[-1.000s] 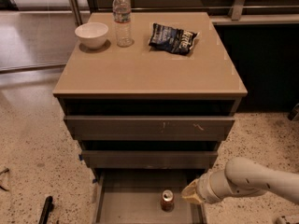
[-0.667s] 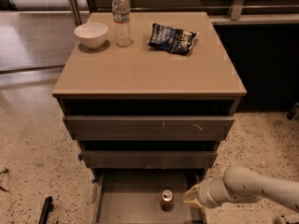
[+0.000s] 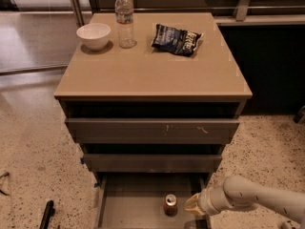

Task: Pick coke can from bottom drawer and place on counter

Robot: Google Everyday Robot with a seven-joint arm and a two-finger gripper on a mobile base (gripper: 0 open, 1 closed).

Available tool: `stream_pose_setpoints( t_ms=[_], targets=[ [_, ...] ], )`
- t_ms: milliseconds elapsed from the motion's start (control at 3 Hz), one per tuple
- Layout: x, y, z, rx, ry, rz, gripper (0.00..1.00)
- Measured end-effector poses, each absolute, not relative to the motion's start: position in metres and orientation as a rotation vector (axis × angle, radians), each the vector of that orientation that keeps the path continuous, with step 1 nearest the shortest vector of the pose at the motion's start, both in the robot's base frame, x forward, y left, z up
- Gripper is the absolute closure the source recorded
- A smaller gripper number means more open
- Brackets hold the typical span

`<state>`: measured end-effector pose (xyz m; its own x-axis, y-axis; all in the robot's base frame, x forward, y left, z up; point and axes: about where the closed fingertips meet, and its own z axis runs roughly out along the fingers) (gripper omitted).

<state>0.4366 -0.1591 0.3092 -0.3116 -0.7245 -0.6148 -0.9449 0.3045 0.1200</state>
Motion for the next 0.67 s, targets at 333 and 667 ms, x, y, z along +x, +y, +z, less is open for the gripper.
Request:
stream_pose_setpoints(
  t_ms=[333, 667],
  targets=[
    [0.438, -0.162, 0.301, -1.488, 2.128, 0.631, 1.0],
    [0.447, -0.16, 0.279, -1.518, 2.091, 0.577, 0.73]
  ],
)
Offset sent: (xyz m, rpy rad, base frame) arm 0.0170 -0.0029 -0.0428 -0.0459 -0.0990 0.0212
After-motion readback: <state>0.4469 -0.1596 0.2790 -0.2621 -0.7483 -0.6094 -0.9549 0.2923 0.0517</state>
